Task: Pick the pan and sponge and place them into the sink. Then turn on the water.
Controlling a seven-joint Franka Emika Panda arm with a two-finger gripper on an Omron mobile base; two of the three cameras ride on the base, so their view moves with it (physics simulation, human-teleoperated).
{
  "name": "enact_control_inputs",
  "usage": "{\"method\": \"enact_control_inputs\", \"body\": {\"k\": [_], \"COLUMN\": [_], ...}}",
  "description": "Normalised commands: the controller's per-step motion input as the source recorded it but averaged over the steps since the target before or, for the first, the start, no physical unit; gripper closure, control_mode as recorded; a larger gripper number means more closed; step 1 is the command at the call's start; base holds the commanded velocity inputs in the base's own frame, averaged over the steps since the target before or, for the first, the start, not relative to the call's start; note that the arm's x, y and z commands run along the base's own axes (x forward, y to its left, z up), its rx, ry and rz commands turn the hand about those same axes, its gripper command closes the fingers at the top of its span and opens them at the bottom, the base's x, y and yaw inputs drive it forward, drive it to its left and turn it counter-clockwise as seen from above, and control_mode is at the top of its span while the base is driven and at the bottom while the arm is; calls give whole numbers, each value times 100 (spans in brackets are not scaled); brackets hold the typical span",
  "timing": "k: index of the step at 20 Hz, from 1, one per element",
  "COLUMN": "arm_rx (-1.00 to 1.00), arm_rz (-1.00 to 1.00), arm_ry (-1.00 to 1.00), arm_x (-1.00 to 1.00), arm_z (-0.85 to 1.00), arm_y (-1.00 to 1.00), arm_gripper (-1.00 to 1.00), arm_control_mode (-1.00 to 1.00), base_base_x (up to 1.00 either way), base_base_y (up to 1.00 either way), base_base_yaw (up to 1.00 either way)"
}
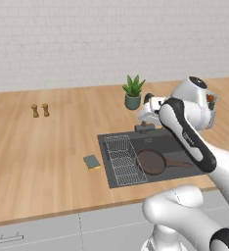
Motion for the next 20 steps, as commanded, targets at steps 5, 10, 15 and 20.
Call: {"method": "enact_control_inputs", "body": {"k": [5,10,15,20], "arm_rx": [-14,-18,-19,-3], "arm_rz": [7,6,7,2], "arm_ry": [0,2,3,0], "arm_x": [18,35,35,24], "arm_z": [-4,-19,-41,-51], "arm_y": [83,64,55,46], "arm_gripper": [-100,-100,-100,-100], "arm_control_mode": [-100,-100,-100,-100], "base_base_x": [0,0,0,0], "base_base_y": [0,0,0,0], "base_base_yaw": [0,0,0,0]}}
